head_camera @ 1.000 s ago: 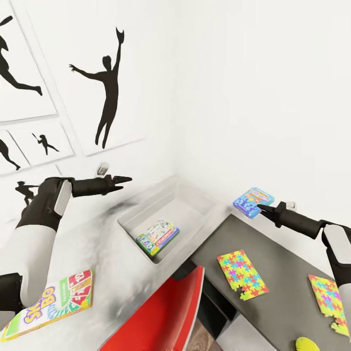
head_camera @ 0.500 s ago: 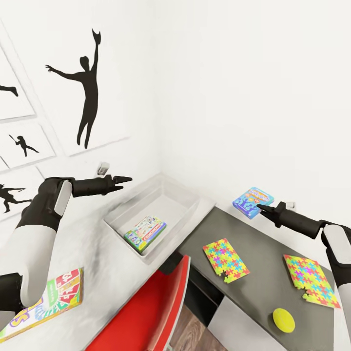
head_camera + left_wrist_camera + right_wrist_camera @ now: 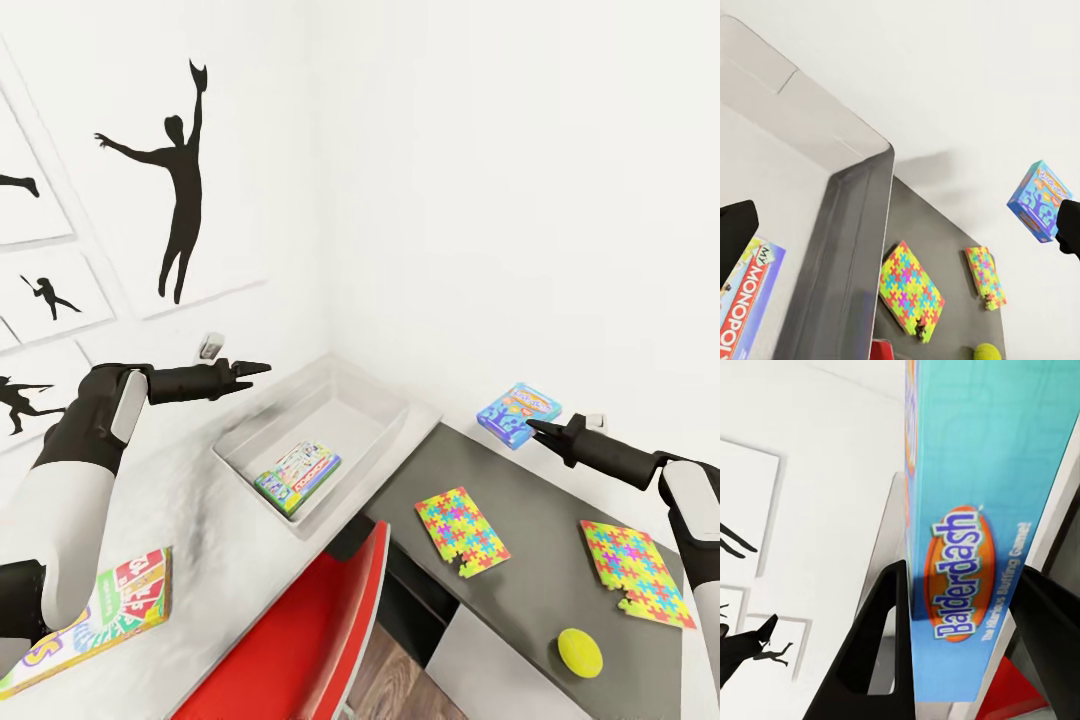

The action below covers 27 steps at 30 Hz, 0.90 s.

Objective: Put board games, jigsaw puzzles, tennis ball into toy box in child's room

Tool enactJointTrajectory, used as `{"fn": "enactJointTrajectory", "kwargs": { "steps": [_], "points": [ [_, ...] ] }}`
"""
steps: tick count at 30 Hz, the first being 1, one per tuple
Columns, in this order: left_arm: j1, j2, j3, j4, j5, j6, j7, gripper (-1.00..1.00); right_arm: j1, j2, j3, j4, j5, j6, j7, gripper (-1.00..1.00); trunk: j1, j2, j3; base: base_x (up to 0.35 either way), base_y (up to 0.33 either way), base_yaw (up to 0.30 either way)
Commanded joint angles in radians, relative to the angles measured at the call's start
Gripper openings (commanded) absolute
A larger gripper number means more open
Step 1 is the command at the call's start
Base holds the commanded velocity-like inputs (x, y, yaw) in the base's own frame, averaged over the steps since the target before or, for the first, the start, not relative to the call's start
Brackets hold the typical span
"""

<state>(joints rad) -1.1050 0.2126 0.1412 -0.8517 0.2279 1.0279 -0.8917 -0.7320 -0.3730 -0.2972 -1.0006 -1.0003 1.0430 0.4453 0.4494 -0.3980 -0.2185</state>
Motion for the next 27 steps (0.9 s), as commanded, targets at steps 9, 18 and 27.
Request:
{"fn": "enactJointTrajectory", "kwargs": {
  "steps": [9, 18, 27],
  "points": [
    [-0.001, 0.000, 0.001, 0.000, -0.004, 0.003, -0.006, 1.00, -0.001, 0.002, 0.006, 0.000, 0.010, 0.004, 0.002, -1.00, 0.001, -0.002, -0.002, 0.000, 0.000, 0.000],
    [-0.001, -0.001, 0.001, 0.000, -0.004, 0.003, -0.006, 1.00, -0.001, 0.006, 0.012, 0.004, 0.013, -0.003, -0.001, -1.00, 0.001, -0.002, -0.002, 0.000, 0.000, 0.000],
    [-0.001, -0.001, 0.001, 0.000, -0.004, 0.003, -0.006, 1.00, -0.001, 0.008, 0.017, 0.005, 0.012, -0.004, -0.004, -1.00, 0.001, -0.002, -0.002, 0.000, 0.000, 0.073]
  ]
}}
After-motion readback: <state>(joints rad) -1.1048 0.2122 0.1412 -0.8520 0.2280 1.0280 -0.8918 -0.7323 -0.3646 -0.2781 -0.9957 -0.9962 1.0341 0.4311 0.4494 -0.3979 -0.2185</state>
